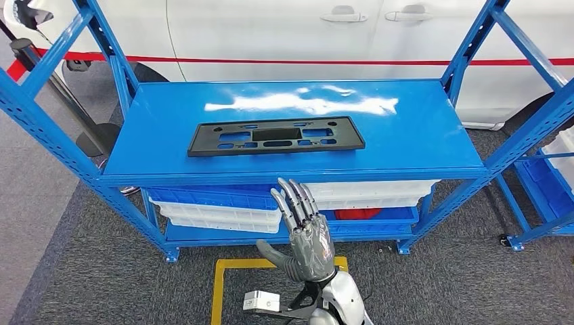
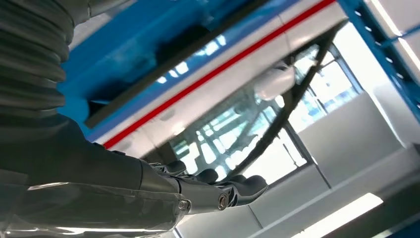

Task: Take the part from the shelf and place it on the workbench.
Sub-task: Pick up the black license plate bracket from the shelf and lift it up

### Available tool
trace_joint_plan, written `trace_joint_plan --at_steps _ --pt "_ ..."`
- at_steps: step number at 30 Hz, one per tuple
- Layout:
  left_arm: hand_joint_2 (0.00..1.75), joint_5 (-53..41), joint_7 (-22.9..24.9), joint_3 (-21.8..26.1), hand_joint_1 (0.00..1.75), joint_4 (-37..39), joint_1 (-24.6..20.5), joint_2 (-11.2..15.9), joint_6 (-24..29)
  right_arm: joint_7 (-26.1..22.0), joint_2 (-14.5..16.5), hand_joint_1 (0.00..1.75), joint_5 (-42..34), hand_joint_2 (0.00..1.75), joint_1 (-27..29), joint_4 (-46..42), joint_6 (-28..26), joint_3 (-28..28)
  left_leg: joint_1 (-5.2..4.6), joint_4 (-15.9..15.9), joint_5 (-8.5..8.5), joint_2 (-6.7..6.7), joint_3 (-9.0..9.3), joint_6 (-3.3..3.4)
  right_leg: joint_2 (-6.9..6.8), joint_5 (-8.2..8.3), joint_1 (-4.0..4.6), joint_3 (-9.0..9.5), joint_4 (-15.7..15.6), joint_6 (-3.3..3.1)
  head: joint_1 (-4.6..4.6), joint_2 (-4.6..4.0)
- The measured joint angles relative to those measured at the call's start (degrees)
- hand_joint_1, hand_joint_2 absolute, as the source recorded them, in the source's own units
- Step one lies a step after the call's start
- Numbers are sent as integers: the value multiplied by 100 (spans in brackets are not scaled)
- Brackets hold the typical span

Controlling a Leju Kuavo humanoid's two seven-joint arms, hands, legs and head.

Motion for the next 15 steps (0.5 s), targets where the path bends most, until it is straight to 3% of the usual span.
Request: trace_joint_plan --at_steps 15 --pt "175 -252 -27 79 0 0 -53 40 -183 2522 -1073 0 1537 175 -522 -136 -104 200 -1 3 0 -1 0 0 -2 2 -1 3 -4 3 0 0"
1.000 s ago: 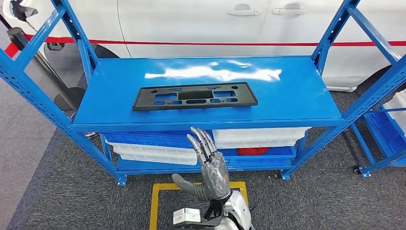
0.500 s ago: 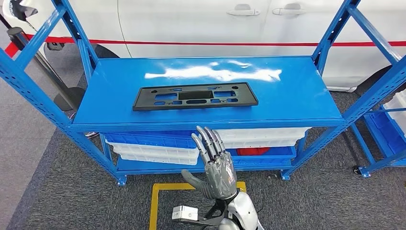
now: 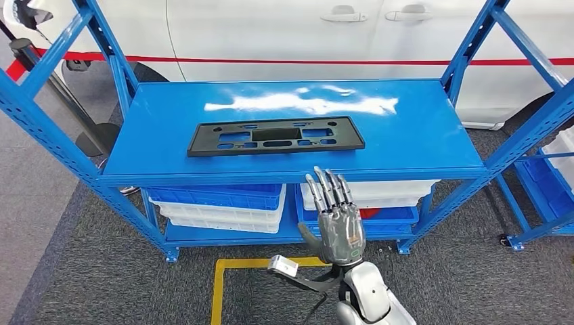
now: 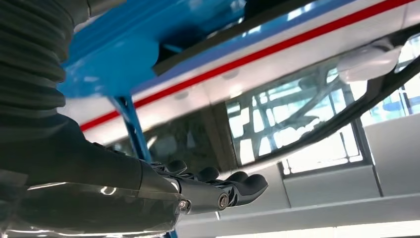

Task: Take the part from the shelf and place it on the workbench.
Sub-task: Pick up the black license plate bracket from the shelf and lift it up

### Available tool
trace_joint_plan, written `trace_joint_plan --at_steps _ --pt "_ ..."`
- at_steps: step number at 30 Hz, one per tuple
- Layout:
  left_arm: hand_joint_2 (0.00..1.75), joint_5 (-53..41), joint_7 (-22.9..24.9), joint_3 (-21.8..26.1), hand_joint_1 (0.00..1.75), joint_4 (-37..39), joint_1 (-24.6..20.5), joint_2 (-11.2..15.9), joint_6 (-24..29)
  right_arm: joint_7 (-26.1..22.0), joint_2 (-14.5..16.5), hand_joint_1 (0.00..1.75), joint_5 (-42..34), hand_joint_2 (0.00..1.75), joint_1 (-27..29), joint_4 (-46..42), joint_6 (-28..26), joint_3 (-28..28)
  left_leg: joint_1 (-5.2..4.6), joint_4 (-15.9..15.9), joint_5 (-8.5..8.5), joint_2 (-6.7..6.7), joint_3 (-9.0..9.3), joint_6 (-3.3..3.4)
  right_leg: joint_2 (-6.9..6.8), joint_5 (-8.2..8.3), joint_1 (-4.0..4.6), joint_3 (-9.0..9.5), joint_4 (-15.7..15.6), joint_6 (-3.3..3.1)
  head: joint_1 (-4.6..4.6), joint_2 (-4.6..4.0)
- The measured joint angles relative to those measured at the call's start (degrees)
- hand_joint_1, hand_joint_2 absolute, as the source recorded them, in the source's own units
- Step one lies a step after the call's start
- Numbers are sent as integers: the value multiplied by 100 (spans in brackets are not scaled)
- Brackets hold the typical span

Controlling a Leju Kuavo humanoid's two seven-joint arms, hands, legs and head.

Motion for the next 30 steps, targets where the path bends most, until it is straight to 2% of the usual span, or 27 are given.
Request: trace_joint_plan --at_steps 5,13,17,20,30 --pt "175 -120 -39 57 0 0 -15 6 -72 500 -427 0 588 175 -397 -93 -32 306 0 -1 -1 -2 -8 1 1 2 -1 0 0 3 1 0" --pt "175 -270 -52 76 0 0 -41 6 -103 1273 -751 0 897 175 -1323 -38 77 1445 1 0 1 -3 1 0 -6 2 1 1 1 4 -1 0" --pt "175 -344 -50 101 0 0 -34 6 -104 1556 -960 0 979 175 -1479 -58 107 1596 1 0 3 -11 6 2 -11 3 1 9 1 4 2 0" --pt "175 -349 -50 117 0 0 -36 6 -105 1352 -864 0 835 175 -1318 -90 99 1436 1 0 2 -10 4 2 -8 3 0 5 0 4 -1 0" --pt "175 -423 -50 259 0 0 -35 6 -116 79 -419 0 -401 175 -757 -92 109 744 1 -1 2 -9 -1 2 -9 2 0 6 -4 4 0 0"
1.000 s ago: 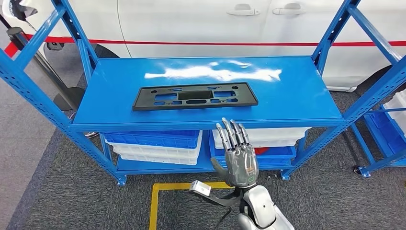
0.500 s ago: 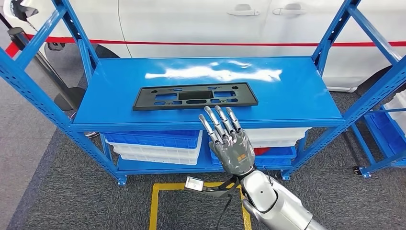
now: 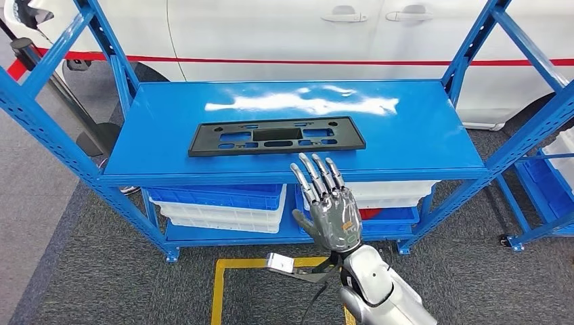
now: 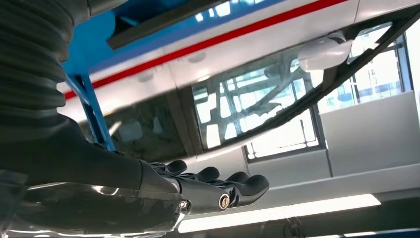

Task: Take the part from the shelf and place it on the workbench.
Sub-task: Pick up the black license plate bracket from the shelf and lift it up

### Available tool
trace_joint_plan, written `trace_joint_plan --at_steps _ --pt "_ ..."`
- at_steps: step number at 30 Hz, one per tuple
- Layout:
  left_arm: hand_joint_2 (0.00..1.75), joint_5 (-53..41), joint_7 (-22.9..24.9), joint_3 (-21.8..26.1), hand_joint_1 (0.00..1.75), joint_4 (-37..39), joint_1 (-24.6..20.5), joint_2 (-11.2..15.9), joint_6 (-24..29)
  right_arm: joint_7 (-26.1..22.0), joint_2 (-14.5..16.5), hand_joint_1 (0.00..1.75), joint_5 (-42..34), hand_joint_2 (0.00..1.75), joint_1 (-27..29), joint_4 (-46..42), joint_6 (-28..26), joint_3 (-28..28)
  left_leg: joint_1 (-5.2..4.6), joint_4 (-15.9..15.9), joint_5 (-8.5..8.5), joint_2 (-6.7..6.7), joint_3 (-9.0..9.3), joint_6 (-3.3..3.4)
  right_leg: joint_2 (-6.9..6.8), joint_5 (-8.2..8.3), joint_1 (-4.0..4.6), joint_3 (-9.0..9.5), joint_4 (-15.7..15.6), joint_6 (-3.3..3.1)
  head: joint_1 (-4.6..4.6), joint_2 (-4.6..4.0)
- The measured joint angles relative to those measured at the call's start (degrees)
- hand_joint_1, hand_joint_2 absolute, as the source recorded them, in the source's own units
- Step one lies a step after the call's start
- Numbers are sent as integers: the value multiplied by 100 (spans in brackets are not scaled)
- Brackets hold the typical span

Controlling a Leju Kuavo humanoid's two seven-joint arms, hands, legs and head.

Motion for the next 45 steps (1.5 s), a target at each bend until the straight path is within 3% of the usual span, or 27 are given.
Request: trace_joint_plan --at_steps 7,24,28,30,32,35,36,37,39,41,43,45 --pt "175 -4 -1 55 0 0 7 0 2 -332 117 0 -496 175 269 -48 108 -175 0 0 0 0 2 0 -1 0 0 0 -1 0 0 0" --pt "175 5 -75 605 0 0 35 -22 -61 -2241 614 0 -3230 175 1690 -662 863 -640 -27 8 -4 2 -9 9 0 17 -35 1 -19 26 -1 0" --pt "175 10 -90 721 0 0 44 -24 -81 -2703 704 0 -3842 175 1994 -820 1022 -683 -48 25 0 3 -25 36 0 38 -60 2 -40 62 -2 0" --pt "175 16 -98 810 0 0 49 -28 -101 -2934 764 0 -4151 175 2165 -917 1107 -719 -29 -10 30 5 -17 88 -1 28 -58 -4 -32 96 0 0" --pt "175 20 -110 888 0 0 52 -42 -120 -3164 804 0 -4464 175 2293 -1006 1194 -769 -4 -59 70 11 6 152 -1 -135 -47 -141 244 104 5 0" --pt "175 20 -119 963 0 0 61 -53 -129 -3387 819 0 -4763 175 2407 -1084 1270 -827 -23 -67 75 20 12 193 -1 -569 -30 -738 1349 62 6 0" --pt "175 18 -119 981 0 0 63 -54 -129 -3430 817 0 -4811 175 2430 -1099 1284 -836 -36 -65 66 18 20 199 -2 -593 -22 -899 1597 44 5 0" --pt "175 14 -117 1000 0 0 65 -56 -129 -3474 816 0 -4869 175 2452 -1116 1296 -845 -49 -64 51 12 40 203 -1 -501 -8 -965 1638 15 7 0" --pt "175 6 -115 1037 0 0 67 -65 -129 -3574 819 0 -5007 175 2489 -1163 1322 -867 -82 -64 -1 -7 116 202 3 -36 45 -771 1061 -96 8 0" --pt "175 2 -112 1053 0 5 72 -102 -131 -3627 825 0 -5083 175 2504 -1200 1332 -880 -104 -60 -66 -19 157 177 6 271 105 -487 413 -243 -32 1" --pt "175 -1 -108 1073 0 11 62 -132 -136 -3642 833 0 -5104 175 2520 -1229 1336 -895 -86 -61 -101 -12 137 126 7 256 145 -386 190 -316 -70 1" --pt "175 -12 -109 1097 0 10 38 -127 -142 -3642 850 0 -5108 175 2532 -1245 1344 -914 -76 -92 -127 5 162 71 5 242 127 -323 45 -307 -63 0"
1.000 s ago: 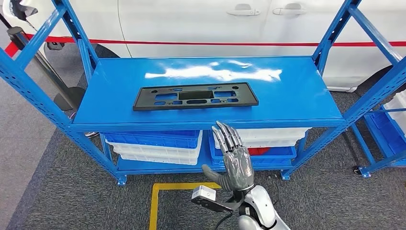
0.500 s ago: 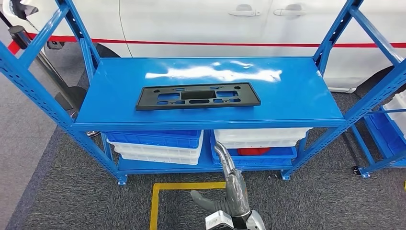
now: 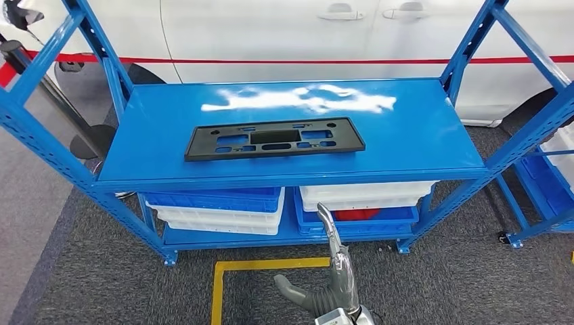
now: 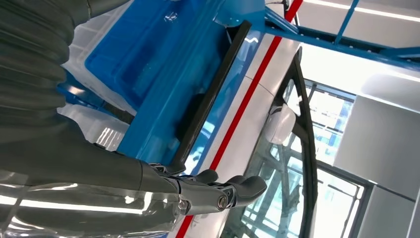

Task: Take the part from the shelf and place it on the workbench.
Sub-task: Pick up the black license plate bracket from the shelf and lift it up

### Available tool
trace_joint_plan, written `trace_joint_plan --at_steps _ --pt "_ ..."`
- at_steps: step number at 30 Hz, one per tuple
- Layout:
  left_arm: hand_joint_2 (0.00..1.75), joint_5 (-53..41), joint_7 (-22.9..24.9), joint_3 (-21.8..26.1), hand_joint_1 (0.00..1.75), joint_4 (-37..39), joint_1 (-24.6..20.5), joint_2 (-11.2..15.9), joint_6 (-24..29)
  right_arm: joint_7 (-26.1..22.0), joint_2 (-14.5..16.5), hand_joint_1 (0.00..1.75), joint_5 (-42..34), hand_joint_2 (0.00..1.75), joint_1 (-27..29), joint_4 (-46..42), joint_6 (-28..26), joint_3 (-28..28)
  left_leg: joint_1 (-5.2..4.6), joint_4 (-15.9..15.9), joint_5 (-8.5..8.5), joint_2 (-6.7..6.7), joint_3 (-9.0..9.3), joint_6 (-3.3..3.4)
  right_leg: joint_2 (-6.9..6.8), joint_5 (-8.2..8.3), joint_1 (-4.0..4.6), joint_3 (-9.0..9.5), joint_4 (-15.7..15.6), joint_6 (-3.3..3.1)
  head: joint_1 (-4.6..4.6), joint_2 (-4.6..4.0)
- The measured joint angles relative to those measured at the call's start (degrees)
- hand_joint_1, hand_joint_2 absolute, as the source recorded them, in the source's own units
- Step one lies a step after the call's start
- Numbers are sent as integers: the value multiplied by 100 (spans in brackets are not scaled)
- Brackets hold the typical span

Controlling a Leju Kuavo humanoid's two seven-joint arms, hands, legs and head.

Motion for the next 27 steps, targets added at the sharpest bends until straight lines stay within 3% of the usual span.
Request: trace_joint_plan --at_steps 2,3,5,6,7,8,10,11,12,15,17,18,20,21,22,23,24,26,27 --pt "175 -16 -15 16 0 0 -14 1 -7 5 24 0 -2 175 2 1 9 -22 4 158 -123 10 -37 -77 -14 14 -67 125 -168 30 -18 0" --pt "175 -23 -24 25 0 0 -16 0 -11 9 36 0 -2 175 2 5 14 -33 30 409 -247 11 -158 -126 -28 18 -97 183 -228 48 -27 0" --pt "175 -27 -33 39 0 1 -13 -7 -27 18 49 0 -3 175 3 26 26 -54 126 1127 -488 13 -599 -248 -42 -9 -125 233 -255 67 -44 0" --pt "175 -27 -37 43 0 1 -6 -7 -39 22 52 0 -4 175 5 40 31 -62 180 1391 -514 14 -798 -310 -45 -30 -145 246 -248 90 -45 0" --pt "175 -27 -40 45 0 1 2 -7 -58 25 54 0 -4 175 7 56 33 -68 233 1473 -426 15 -916 -373 -42 -57 -174 260 -231 124 -45 0" --pt "175 -29 -44 48 0 1 9 -6 -77 29 55 0 -3 175 9 70 35 -72 284 1333 -224 18 -927 -438 -37 -91 -213 273 -200 169 -45 0" --pt "175 -33 -58 51 0 4 14 -13 -113 49 55 0 -2 175 9 89 40 -74 362 698 223 18 -741 -561 -24 -182 -293 291 -103 287 -54 0" --pt "175 -34 -72 54 0 6 13 -20 -129 66 56 0 -1 175 8 93 44 -75 371 445 341 5 -650 -564 -18 -226 -304 285 -48 350 -76 0" --pt "175 -34 -85 62 0 9 10 -27 -143 85 57 0 1 175 7 97 50 -78 368 317 371 -11 -606 -525 -12 -252 -302 277 -13 403 -83 0" --pt "175 -35 -113 95 0 11 11 -32 -160 116 57 0 3 175 10 109 60 -85 329 318 330 -40 -618 -295 2 -255 -300 274 -23 503 -67 0" --pt "175 -34 -123 114 0 10 14 -30 -162 119 56 0 3 175 9 114 61 -88 309 295 309 -41 -596 -180 -6 -350 -318 197 149 517 -41 0" --pt "175 -34 -128 126 0 9 15 -30 -165 121 56 0 3 175 10 116 61 -90 296 281 289 -42 -578 -127 -12 -466 -311 54 418 509 -23 0" --pt "175 -34 -131 156 0 9 19 -30 -172 126 55 0 3 175 23 131 62 -92 245 275 238 -40 -541 -58 -15 -717 -262 -421 1223 472 -1 0" --pt "175 -34 -128 169 0 9 22 -30 -174 130 54 0 3 175 33 144 62 -93 214 276 211 -40 -510 -34 -15 -767 -229 -647 1554 445 5 0" --pt "175 -34 -122 180 0 9 26 -30 -175 132 52 0 3 175 41 159 62 -95 179 275 178 -42 -464 -13 -13 -709 -192 -790 1701 404 7 0" --pt "175 -36 -114 187 0 9 30 -30 -175 134 52 0 3 175 46 174 62 -97 142 274 138 -48 -402 6 -11 -537 -146 -819 1623 342 7 0" --pt "175 -40 -105 190 0 9 34 -30 -175 135 52 0 3 175 48 186 62 -99 104 269 94 -54 -324 22 -7 -280 -92 -747 1345 256 8 0" --pt "175 -58 -89 192 0 15 41 -51 -180 137 51 0 2 175 52 208 62 -104 53 226 3 -62 -179 36 2 114 21 -495 698 14 -26 -1" --pt "175 -71 -79 193 0 19 40 -62 -182 139 51 0 1 175 57 217 62 -107 56 191 -29 -63 -131 19 1 177 65 -389 467 -95 -50 -1"
